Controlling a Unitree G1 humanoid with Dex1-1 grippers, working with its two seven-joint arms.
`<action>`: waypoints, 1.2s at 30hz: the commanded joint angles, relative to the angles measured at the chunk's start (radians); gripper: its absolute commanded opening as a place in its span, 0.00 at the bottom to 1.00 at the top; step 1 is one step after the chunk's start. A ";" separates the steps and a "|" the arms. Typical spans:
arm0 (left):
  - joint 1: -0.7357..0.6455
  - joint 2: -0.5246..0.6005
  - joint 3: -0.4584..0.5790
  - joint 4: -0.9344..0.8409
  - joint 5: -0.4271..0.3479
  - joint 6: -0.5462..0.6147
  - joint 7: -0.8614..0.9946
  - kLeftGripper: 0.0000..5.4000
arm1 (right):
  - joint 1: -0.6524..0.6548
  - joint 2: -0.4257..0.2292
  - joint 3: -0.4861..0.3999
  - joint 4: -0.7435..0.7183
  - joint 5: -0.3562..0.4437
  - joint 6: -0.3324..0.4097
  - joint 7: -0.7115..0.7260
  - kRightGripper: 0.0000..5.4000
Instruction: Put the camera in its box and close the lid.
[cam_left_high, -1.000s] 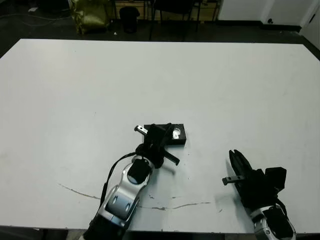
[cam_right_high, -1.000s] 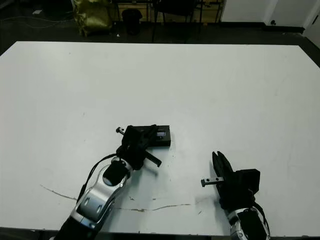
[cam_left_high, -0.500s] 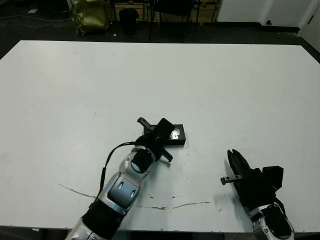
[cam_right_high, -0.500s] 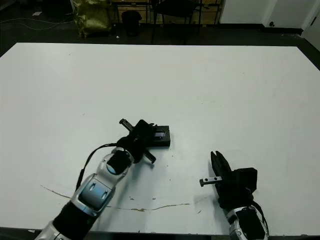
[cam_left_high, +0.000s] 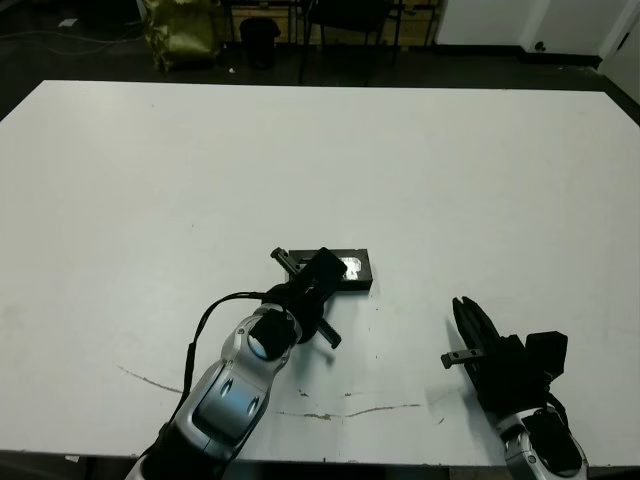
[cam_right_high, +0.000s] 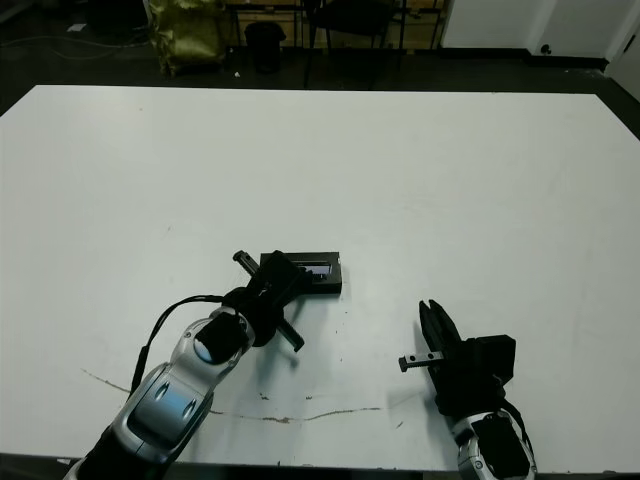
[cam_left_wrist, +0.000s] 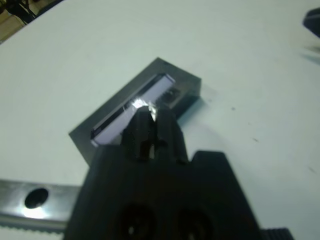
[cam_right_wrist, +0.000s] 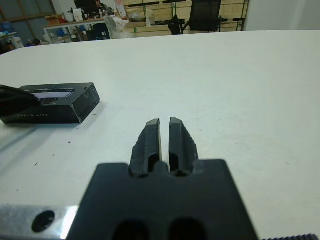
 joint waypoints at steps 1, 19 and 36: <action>0.058 0.009 0.096 -0.010 -0.098 -0.051 -0.026 0.00 | 0.008 -0.007 -0.002 0.017 -0.014 0.012 -0.004 0.00; 0.160 -0.008 0.627 -0.182 -0.413 -0.476 0.068 0.00 | -0.021 0.006 -0.025 -0.120 0.026 0.097 -0.056 0.00; 0.243 -0.122 0.588 0.315 -0.366 -0.987 0.182 0.00 | -0.231 0.092 -0.022 -0.110 -0.134 0.073 -0.254 0.00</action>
